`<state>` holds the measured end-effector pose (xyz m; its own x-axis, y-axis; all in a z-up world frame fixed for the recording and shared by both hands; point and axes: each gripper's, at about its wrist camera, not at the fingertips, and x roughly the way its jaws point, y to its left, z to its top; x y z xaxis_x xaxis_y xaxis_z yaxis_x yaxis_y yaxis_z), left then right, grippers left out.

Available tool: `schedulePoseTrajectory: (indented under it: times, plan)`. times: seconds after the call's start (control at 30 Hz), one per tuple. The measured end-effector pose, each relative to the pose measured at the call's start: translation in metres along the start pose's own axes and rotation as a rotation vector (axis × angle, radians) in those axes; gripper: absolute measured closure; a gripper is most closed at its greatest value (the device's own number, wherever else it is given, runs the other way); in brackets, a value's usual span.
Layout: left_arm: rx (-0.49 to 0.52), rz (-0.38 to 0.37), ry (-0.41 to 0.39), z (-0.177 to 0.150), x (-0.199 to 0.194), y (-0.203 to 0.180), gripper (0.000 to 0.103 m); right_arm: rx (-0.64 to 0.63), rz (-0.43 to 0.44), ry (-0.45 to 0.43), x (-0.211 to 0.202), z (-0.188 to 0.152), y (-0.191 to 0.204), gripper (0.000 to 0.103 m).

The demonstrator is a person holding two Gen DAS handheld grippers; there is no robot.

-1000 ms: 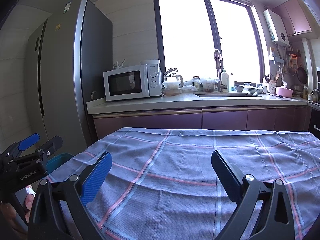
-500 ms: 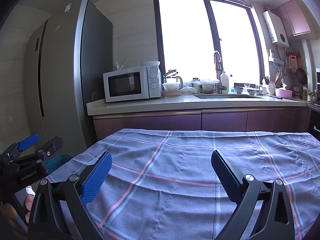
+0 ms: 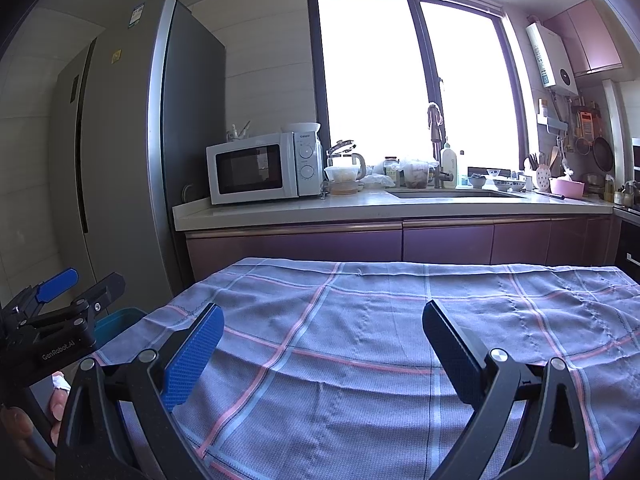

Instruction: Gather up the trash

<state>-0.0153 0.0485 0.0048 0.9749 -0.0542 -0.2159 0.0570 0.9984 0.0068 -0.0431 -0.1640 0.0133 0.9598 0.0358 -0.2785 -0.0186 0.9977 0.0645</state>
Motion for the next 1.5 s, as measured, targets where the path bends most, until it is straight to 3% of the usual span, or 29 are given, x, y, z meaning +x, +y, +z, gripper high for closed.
schedulePoseTrajectory:
  times: [1.33,1.5]
  plan:
    - [-0.001,0.006,-0.005,0.001,0.002,-0.003,0.006,0.005,-0.011,-0.002,0.000,0.000,-0.002,0.007]
    - [0.005,0.007,0.026,0.002,0.011,-0.006,0.006,0.010,-0.018,0.002,0.001,0.000,-0.008,0.007]
